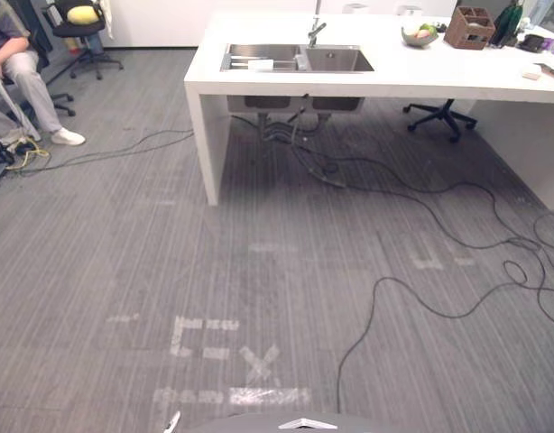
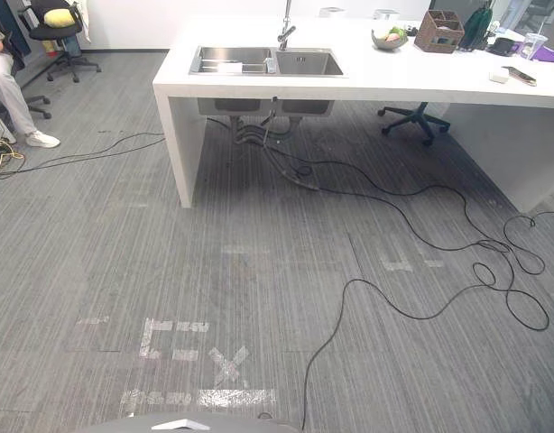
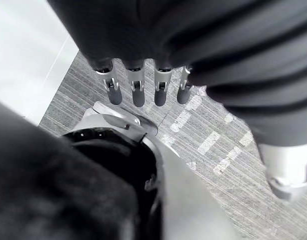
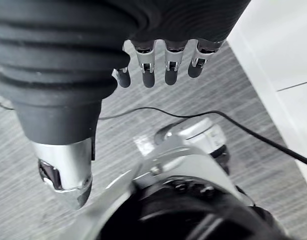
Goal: Walk over to the sink, pick up the cup, carry it to the dishwasher, place the cup inside the dishwasher, then close the dishwasher door
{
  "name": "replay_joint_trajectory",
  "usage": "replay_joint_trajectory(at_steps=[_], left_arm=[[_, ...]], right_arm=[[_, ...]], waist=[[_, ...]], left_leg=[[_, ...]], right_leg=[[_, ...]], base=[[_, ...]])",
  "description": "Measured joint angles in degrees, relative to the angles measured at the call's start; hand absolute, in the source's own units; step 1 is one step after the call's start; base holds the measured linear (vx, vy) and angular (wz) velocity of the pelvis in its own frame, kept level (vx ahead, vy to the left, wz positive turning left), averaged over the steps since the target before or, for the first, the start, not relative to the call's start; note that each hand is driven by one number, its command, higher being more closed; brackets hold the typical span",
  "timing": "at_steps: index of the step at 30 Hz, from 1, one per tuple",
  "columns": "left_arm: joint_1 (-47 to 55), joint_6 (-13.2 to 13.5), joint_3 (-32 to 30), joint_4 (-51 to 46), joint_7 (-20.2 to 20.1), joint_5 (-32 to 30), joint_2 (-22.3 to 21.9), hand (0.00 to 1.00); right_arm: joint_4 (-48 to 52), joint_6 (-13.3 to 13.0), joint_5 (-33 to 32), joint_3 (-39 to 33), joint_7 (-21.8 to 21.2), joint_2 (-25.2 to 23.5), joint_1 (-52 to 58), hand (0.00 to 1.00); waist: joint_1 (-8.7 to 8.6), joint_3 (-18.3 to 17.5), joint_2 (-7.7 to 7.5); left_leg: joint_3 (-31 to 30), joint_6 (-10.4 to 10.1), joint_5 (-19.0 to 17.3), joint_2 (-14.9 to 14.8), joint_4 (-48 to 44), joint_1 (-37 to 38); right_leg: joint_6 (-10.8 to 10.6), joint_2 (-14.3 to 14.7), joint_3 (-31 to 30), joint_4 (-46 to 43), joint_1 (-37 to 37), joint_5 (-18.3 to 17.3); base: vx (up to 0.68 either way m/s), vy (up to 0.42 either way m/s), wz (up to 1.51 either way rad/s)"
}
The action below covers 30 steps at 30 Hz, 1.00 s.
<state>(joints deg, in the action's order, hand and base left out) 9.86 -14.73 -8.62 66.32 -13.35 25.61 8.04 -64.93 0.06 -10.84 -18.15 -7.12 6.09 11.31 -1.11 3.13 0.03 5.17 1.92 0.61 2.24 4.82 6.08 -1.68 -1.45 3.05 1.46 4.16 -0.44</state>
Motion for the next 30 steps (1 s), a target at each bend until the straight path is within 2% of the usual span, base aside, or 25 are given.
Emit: replay_joint_trajectory(at_steps=[2,4,9,14,19,24,30], left_arm=[[0.0,1.5,0.4,0.0,0.1,-0.6,-0.1,0.0],[-0.1,3.0,1.5,0.0,0.3,-1.2,-0.1,0.0],[-0.1,5.2,2.0,-0.1,0.5,-2.9,-0.1,0.0],[-0.1,7.9,2.1,-0.2,1.0,-4.0,0.0,0.0],[-0.2,11.2,2.1,-0.3,3.2,-5.7,-0.1,0.0],[-0.4,14.2,2.1,-0.3,5.9,-5.7,-0.2,0.0],[-0.6,17.4,2.1,-0.3,7.8,-5.4,-0.5,0.0]], right_arm=[[0.6,-4.2,0.4,0.7,-1.4,-0.2,-0.5,0.0],[1.1,-10.1,2.5,2.4,-3.1,0.0,-1.3,0.0],[1.0,-13.8,3.4,3.8,-5.0,0.2,-1.7,0.0],[1.0,-13.2,3.3,4.0,-8.4,0.2,-2.0,0.0],[1.0,-9.8,2.0,4.1,-13.1,0.4,-2.6,0.0],[0.9,-7.3,1.0,4.6,-15.4,0.2,-3.1,0.0],[0.7,-8.5,-1.7,5.8,-17.5,0.1,-3.0,0.0]], waist=[[-0.18,0.3,-0.14],[-0.19,0.4,-0.12],[-0.25,0.4,-0.2],[-0.54,0.8,-0.69],[-0.6,1.1,-0.97],[-0.81,1.6,-1.21],[-0.79,1.8,-1.46]], left_leg=[[0.2,0.1,0.0,0.0,0.0,0.0],[0.2,0.2,0.2,0.1,0.1,0.0],[0.1,0.0,0.0,0.3,0.1,-0.3],[-0.2,0.0,-0.1,0.4,0.1,-0.1],[-0.2,0.2,0.0,0.4,0.1,0.1],[-0.3,0.2,0.0,0.4,0.1,0.7],[0.5,0.2,0.0,0.4,0.1,1.2]], right_leg=[[0.0,0.0,-0.1,0.1,0.0,0.1],[-0.3,-0.1,-0.1,0.6,0.1,0.2],[-0.6,-0.2,0.1,1.5,0.2,0.5],[-0.7,-0.4,0.5,1.9,0.9,0.6],[-0.3,-0.4,0.6,2.3,1.4,0.9],[-0.2,-0.3,0.6,2.4,2.0,1.0],[-0.3,-0.3,0.0,2.4,2.3,1.2]], base=[[-0.03,-0.009,-0.01],[-0.07,-0.018,0.0],[-0.04,-0.01,0.02],[0.0,-0.012,0.03],[0.0,-0.006,0.0],[-0.03,-0.023,0.0],[-0.04,-0.021,-0.05]])
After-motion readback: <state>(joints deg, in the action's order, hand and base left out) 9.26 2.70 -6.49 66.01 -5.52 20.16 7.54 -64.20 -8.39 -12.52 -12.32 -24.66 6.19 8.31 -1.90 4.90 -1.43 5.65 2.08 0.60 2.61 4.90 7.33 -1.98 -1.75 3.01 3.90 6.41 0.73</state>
